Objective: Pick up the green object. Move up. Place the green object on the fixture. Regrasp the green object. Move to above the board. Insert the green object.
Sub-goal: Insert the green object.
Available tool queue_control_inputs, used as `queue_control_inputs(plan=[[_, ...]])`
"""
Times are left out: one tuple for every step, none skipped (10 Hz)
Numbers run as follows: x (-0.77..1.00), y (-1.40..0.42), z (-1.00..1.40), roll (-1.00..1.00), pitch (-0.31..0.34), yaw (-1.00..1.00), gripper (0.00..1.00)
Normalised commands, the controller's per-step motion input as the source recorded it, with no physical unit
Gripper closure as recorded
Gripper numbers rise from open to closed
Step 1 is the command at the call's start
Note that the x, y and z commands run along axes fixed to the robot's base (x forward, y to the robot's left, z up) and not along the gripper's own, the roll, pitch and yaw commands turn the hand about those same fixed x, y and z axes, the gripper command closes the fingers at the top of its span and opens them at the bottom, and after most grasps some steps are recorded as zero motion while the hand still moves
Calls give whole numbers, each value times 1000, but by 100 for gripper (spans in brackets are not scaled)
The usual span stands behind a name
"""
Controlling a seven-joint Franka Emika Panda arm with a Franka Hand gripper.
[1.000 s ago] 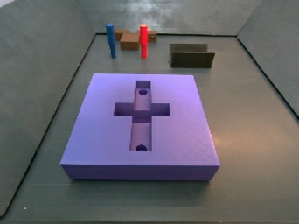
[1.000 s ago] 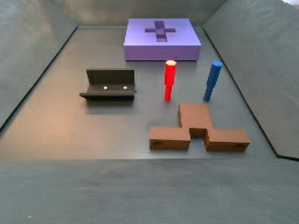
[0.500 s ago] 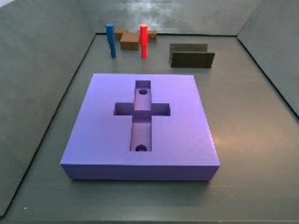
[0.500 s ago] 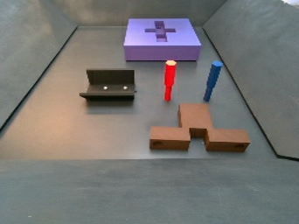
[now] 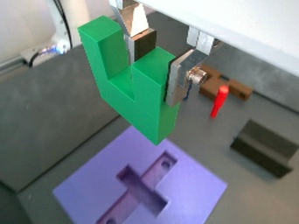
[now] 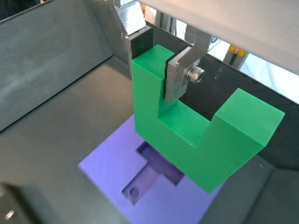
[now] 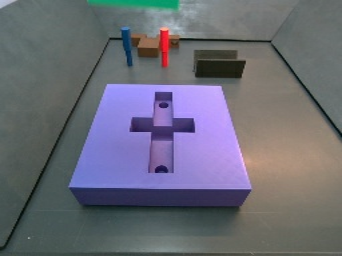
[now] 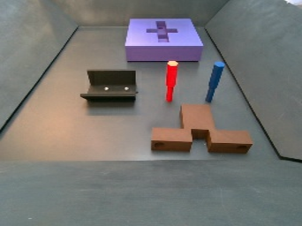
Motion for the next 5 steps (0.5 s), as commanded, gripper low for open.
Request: queue_control_inputs(plan=[[337, -389, -617, -180, -183, 0, 100], [329, -146, -666, -154, -227, 0, 100], [363, 0, -831, -40, -204, 6, 100], [334, 0, -794, 0, -216, 74, 100], [314, 0, -789, 0, -217, 97, 100]])
